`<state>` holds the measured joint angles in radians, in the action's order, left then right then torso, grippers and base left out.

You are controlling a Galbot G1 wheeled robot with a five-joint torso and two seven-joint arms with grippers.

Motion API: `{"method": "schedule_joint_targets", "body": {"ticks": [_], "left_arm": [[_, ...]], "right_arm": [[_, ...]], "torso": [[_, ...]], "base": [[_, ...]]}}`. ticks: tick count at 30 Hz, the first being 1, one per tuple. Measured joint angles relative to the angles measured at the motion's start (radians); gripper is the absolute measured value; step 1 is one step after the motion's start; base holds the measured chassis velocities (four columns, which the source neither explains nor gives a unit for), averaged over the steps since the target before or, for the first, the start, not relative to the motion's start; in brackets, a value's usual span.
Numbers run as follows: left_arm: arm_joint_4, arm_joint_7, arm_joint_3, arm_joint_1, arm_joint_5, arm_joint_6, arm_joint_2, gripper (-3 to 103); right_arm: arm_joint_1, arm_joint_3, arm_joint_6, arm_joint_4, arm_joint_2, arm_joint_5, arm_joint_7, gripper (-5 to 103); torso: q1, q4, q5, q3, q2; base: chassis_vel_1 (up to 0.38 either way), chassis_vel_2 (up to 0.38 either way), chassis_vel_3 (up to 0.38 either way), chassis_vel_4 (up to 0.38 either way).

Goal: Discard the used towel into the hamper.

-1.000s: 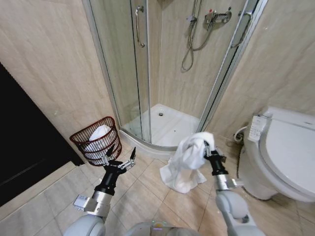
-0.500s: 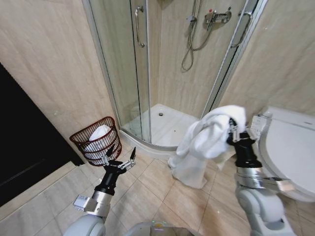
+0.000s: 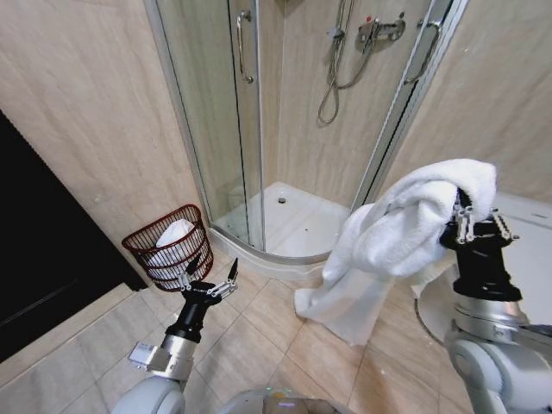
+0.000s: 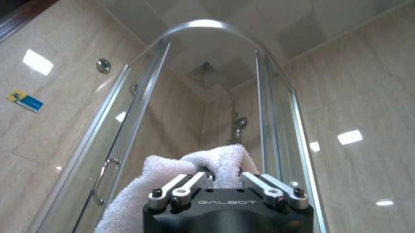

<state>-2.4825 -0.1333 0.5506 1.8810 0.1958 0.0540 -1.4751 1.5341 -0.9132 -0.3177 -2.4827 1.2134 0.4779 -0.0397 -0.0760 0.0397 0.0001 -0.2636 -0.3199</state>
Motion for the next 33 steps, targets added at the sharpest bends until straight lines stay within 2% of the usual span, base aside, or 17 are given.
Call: {"method": "schedule_joint_targets", "body": {"ticks": [6,33], "left_arm": [[0.0,0.0,0.0,0.0,0.0,0.0,0.0,100],[0.0,0.0,0.0,0.0,0.0,0.0,0.0,100]], "right_arm": [[0.0,-0.025,0.003,-0.02,-0.006,0.013,0.001,10],[-0.032,-0.068,-0.001,-0.019,-0.028,0.039,-0.021,10]], "torso": [[-0.003,-0.0001,-0.0002,-0.003,-0.007],[-0.043,0.0,-0.0001,-0.081,-0.124]], "base": [[0.0,0.0,0.0,0.0],[0.0,0.0,0.0,0.0]]}}
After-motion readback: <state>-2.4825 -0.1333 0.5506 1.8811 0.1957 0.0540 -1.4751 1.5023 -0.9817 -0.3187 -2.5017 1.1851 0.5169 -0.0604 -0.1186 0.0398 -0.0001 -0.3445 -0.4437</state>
